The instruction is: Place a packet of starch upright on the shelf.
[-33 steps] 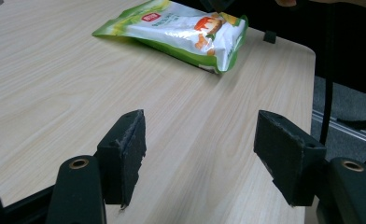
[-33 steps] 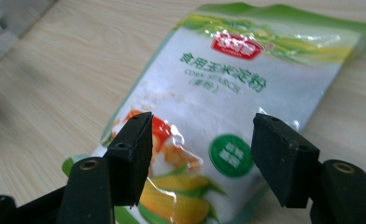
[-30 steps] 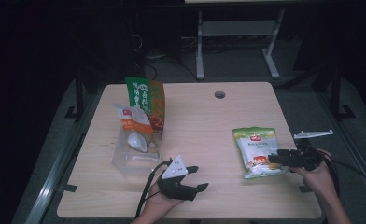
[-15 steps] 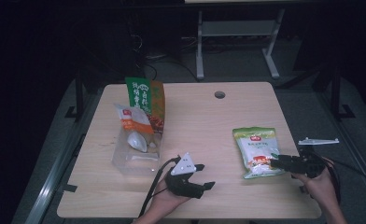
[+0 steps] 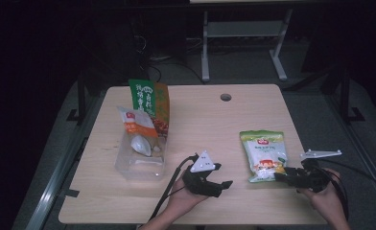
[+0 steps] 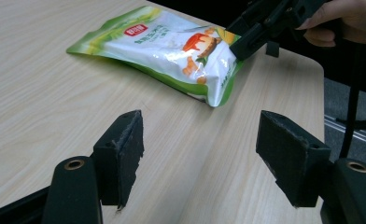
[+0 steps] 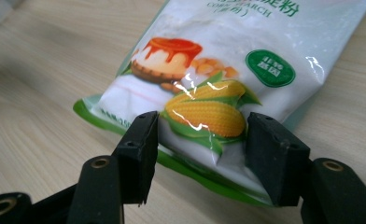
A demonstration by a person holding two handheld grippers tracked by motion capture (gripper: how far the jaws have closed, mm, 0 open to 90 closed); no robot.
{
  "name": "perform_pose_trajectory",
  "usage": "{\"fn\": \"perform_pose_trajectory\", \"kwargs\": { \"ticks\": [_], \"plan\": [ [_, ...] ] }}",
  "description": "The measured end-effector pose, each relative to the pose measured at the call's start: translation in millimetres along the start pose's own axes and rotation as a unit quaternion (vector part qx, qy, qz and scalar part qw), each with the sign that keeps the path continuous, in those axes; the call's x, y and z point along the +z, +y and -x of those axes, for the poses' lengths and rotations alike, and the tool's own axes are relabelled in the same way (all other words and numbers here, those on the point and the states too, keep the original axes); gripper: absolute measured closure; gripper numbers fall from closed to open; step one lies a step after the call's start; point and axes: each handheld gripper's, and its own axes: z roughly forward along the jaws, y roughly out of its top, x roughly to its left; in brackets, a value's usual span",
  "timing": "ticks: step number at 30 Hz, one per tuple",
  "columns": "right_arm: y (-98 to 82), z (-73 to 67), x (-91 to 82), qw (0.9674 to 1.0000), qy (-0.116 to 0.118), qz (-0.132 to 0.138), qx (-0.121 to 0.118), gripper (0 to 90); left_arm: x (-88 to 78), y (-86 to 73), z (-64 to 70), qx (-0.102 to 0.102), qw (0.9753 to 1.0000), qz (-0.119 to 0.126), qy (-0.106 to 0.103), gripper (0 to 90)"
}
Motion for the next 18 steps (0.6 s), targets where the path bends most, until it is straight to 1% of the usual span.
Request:
{"fn": "perform_pose_trajectory", "kwargs": {
  "ticks": [3, 6, 8, 9, 11, 12, 13, 14, 17, 18],
  "plan": [
    [-0.4, -3.5, 1.1, 1.0, -0.001, -0.004, 0.001, 44.9, 7.4, 4.4, 0.8, 0.002, 1.0, -0.001, -0.003, 31.6],
    [-1.4, -5.7, 2.1, 0.9998, 0.015, -0.007, 0.011, 47.3, 16.0, 9.6, 2.2, 0.004, 1.0, -0.003, -0.006, 31.4],
    [-1.9, -7.5, 3.4, 0.9994, 0.031, -0.009, 0.013, 47.0, 21.4, 12.3, 2.2, 0.006, 0.9999, -0.006, -0.006, 31.5],
    [-1.8, -8.1, 3.2, 0.9992, 0.038, -0.011, 0.01, 47.0, 23.6, 13.0, 2.1, 0.004, 1.0, -0.006, -0.006, 31.5],
    [-0.6, -8.3, 1.2, 0.9989, 0.044, -0.011, 0.012, 45.3, 29.6, 14.6, 0.8, 0.001, 0.9999, -0.01, -0.005, 31.5],
    [1.5, -7.7, -1.6, 0.9992, 0.04, -0.007, 0.006, 43.5, 31.7, 14.9, 0.0, -0.002, 0.9999, -0.011, -0.005, 31.6],
    [3.3, -7.5, -3.6, 0.9994, 0.034, -0.004, 0.005, 42.6, 35.2, 15.3, -0.9, -0.009, 0.9999, -0.01, -0.005, 31.6],
    [6.9, -5.5, -6.7, 0.9996, 0.029, 0.003, 0.003, 41.5, 37.2, 15.6, -1.4, -0.009, 0.9999, -0.01, -0.004, 31.9],
    [16.4, 3.3, -10.7, 0.9997, 0.014, 0.018, 0.011, 40.1, 49.1, 19.5, -3.3, -0.012, 0.9998, -0.018, 0.0, 34.4],
    [19.7, 7.1, -10.5, 0.9997, 0.009, 0.018, 0.017, 39.7, 53.2, 21.0, -3.1, -0.014, 0.9997, -0.019, 0.001, 35.3]
  ]
}}
